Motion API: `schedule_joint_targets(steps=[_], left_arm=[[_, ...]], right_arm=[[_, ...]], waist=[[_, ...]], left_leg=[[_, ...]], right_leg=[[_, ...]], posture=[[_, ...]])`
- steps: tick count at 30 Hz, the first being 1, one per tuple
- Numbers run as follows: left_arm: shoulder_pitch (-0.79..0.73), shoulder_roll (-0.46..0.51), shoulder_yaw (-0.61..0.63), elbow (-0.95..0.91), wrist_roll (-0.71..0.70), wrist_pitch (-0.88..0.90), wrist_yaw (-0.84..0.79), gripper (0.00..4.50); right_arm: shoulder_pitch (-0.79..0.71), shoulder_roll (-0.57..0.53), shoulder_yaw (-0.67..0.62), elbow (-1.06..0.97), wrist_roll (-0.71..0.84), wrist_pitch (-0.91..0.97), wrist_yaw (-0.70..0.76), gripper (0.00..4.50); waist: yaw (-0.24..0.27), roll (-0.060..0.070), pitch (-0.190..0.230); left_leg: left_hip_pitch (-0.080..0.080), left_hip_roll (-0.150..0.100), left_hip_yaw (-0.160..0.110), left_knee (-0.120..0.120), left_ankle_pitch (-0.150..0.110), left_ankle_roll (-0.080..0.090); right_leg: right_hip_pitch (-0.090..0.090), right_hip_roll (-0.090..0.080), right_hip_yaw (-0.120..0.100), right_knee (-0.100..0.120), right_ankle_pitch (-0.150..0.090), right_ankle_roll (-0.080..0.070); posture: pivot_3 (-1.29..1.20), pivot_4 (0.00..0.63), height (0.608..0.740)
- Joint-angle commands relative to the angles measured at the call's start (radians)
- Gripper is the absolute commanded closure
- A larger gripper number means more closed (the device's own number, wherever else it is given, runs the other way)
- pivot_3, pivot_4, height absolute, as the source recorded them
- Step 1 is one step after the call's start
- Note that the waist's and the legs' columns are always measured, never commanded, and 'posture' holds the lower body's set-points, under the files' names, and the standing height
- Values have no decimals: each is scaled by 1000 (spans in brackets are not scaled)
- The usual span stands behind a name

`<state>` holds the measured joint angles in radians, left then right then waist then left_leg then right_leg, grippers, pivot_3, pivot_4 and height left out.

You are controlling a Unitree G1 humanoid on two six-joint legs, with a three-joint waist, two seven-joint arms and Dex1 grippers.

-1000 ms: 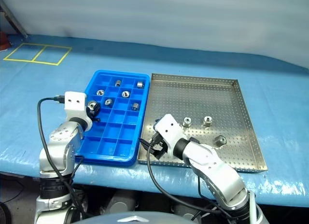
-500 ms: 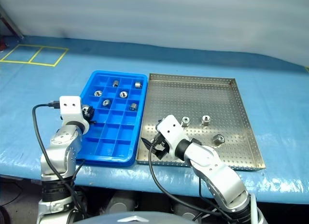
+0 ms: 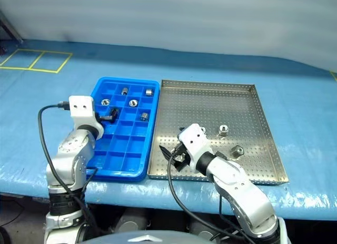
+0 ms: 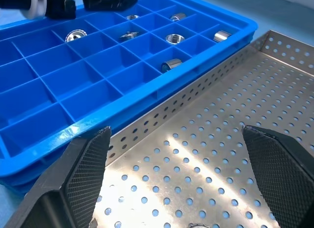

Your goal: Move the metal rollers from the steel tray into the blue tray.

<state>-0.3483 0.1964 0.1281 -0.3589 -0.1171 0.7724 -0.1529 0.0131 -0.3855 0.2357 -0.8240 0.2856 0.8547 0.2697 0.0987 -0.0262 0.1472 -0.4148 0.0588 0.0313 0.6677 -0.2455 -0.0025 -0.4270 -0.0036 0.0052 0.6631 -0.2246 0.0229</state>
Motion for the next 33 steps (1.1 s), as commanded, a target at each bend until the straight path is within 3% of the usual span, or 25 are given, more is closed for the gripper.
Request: schedule_joint_targets(steps=[1,8,14,21,31,33], left_arm=[[-82,40,-118,0,-76,-34,-177,32],[-266,65,-385,300,-83,-56,-458,32],[-377,-7,-496,568,-12,-204,-521,32],[-422,-74,-535,757,62,-331,-527,32],[-418,-102,-540,884,124,-382,-552,32],[-413,-106,-542,899,134,-391,-555,407]], right_arm=[[44,-6,-83,-78,5,8,-23,0],[185,2,-154,-159,-24,22,-89,0],[262,44,-141,-211,-54,19,-156,0],[309,64,-108,-223,-80,-18,-208,0],[327,69,-93,-223,-85,-41,-240,0],[321,70,-94,-223,-84,-35,-240,0]], waist=[[-11,0,0],[-65,1,0],[-112,1,-1],[-143,2,-1],[-172,2,-1],[-173,2,-1]], left_leg=[[0,0,0,0,0,0],[1,-2,1,-1,0,1],[2,-2,2,-1,0,1],[2,-2,4,-1,0,1],[2,-2,4,-1,0,2],[2,-2,4,-1,0,2]], right_leg=[[0,0,0,0,0,0],[0,-1,2,0,0,1],[0,0,4,0,0,1],[-1,0,6,0,0,1],[-1,0,7,0,0,2],[-1,0,7,0,0,2]], posture=[[111,150,740],[9,150,740],[-107,150,740],[-136,150,740],[-181,150,740],[-181,150,740]])
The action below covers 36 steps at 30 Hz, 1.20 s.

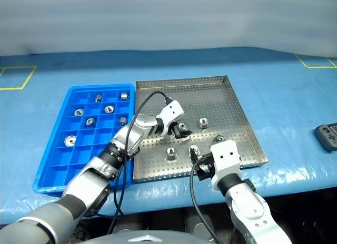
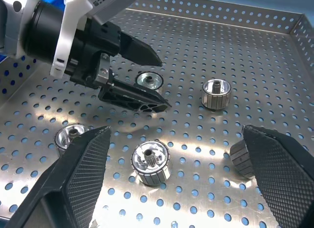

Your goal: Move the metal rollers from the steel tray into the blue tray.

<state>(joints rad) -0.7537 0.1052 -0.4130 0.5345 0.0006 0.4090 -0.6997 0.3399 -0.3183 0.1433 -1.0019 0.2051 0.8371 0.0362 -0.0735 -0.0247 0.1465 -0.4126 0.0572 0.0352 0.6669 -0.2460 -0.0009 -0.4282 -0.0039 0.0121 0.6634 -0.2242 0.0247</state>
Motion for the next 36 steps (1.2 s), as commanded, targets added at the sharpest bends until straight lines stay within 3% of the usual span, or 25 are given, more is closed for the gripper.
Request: schedule_joint_targets(steps=[1,7,8,14,21,28,36], left_arm=[[-5,-15,-4,7,21,-31,-11,639],[16,-7,8,-29,26,-16,-37,2649],[18,-5,13,-38,26,-13,-36,2819],[58,12,77,-183,-15,58,-18,2804],[148,42,263,-534,-99,198,97,2804],[298,128,399,-841,-122,316,206,2804],[539,191,510,-1082,-114,393,325,2804]], right_arm=[[-9,3,-2,-45,-3,-15,-5,0],[-27,-1,-5,-45,0,-3,3,0],[-35,-2,-7,-45,0,3,6,0],[-89,1,7,-22,8,13,32,0],[-273,-13,60,83,20,18,114,0],[-445,-40,133,209,32,-3,229,0],[-572,-5,213,347,46,-41,327,0]], waist=[[-2,0,0],[-4,0,0],[-3,0,0],[2,0,0],[19,0,0],[67,0,0],[159,-1,1]], left_leg=[[0,0,0,0,0,0],[0,0,0,0,0,0],[0,0,0,0,0,0],[1,0,-1,0,0,0],[1,1,-2,0,0,0],[2,2,-3,-1,0,0],[1,1,-4,-1,0,0]], right_leg=[[0,0,0,0,0,0],[0,0,0,0,0,0],[0,0,0,0,0,0],[0,0,1,1,0,0],[0,1,1,1,1,1],[0,2,1,2,1,0],[1,0,-2,1,0,0]], posture=[[-181,150,740],[-143,150,740],[-136,150,740],[-76,150,740],[36,150,740],[210,150,740],[335,150,740]])
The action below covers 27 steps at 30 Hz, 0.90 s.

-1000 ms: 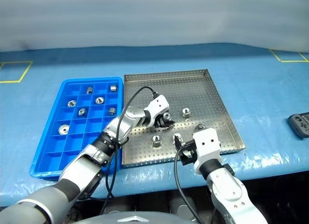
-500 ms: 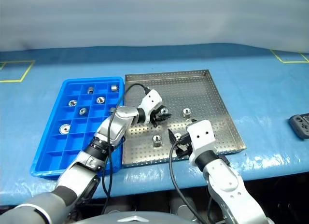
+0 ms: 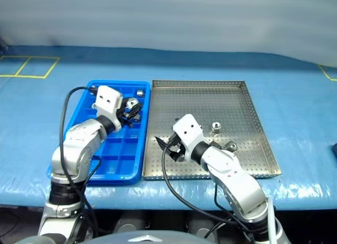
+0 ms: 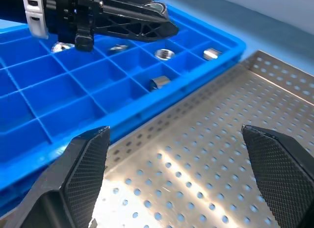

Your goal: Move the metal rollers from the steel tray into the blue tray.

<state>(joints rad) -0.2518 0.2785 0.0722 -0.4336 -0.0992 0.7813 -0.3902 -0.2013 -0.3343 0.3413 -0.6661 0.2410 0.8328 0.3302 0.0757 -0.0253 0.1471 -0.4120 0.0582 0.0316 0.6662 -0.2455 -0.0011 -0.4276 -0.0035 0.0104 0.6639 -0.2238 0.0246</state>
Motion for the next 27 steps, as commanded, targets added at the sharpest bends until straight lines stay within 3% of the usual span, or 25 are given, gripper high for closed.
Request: schedule_joint_targets(steps=[1,10,27], left_arm=[[53,26,28,-130,-17,27,18,2804],[204,85,55,-231,-21,92,47,2804],[234,87,2,-139,-15,197,125,2804]], right_arm=[[-38,13,21,21,10,-42,42,0],[-75,36,63,93,8,-91,116,0],[-26,41,59,59,-2,-82,95,0]], waist=[[19,0,0],[76,0,0],[106,1,0]], left_leg=[[0,0,0,0,0,0],[0,0,-1,0,0,0],[-1,0,-1,-1,0,0]], right_leg=[[0,-1,0,0,0,0],[0,-1,-2,0,-1,-1],[0,-1,-4,-1,-3,-5]], posture=[[359,150,740],[421,150,740],[342,150,740]])
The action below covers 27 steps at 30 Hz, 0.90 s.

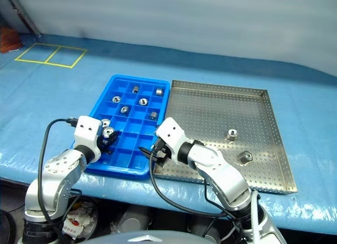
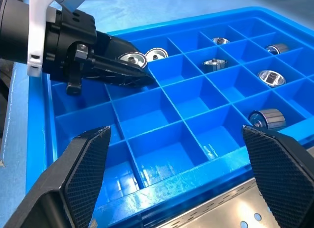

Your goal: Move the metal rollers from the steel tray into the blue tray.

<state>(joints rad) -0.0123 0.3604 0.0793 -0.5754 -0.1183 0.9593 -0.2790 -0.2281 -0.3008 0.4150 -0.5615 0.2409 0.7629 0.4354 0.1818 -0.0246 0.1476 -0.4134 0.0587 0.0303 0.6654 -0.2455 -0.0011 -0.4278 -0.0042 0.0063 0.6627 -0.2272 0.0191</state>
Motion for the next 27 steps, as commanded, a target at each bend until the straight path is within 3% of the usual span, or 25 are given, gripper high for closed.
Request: schedule_joint_targets(steps=[1,10,17,21,27], left_arm=[[-10,0,-3,11,1,23,18,2804],[-117,-30,24,-34,-127,-67,-78,45],[-292,43,-92,38,-255,-122,-312,45],[-397,100,-232,174,-239,-193,-460,45],[-538,98,-420,401,-179,-307,-628,45]], right_arm=[[4,9,-17,-48,-2,-12,-15,0],[41,-4,-51,-115,1,22,-61,0],[206,-71,-195,-257,7,95,-117,0],[329,-93,-258,-336,2,125,-155,0],[469,-78,-295,-431,-12,144,-223,0]], waist=[[-2,0,0],[-2,0,0],[-40,1,0],[-87,1,0],[-153,1,0]], left_leg=[[0,0,0,0,0,0],[-2,0,0,1,1,0],[-3,-3,-1,0,1,0],[-2,-3,-1,-1,1,0],[-1,-3,-1,0,1,0]], right_leg=[[0,0,0,0,0,0],[1,-2,-4,0,-1,-2],[1,-4,-5,-2,-1,-2],[1,-4,-4,-2,-1,-2],[1,-3,-3,-1,-1,-1]], posture=[[342,150,740],[309,150,740],[155,150,740],[88,150,740],[-12,150,740]])
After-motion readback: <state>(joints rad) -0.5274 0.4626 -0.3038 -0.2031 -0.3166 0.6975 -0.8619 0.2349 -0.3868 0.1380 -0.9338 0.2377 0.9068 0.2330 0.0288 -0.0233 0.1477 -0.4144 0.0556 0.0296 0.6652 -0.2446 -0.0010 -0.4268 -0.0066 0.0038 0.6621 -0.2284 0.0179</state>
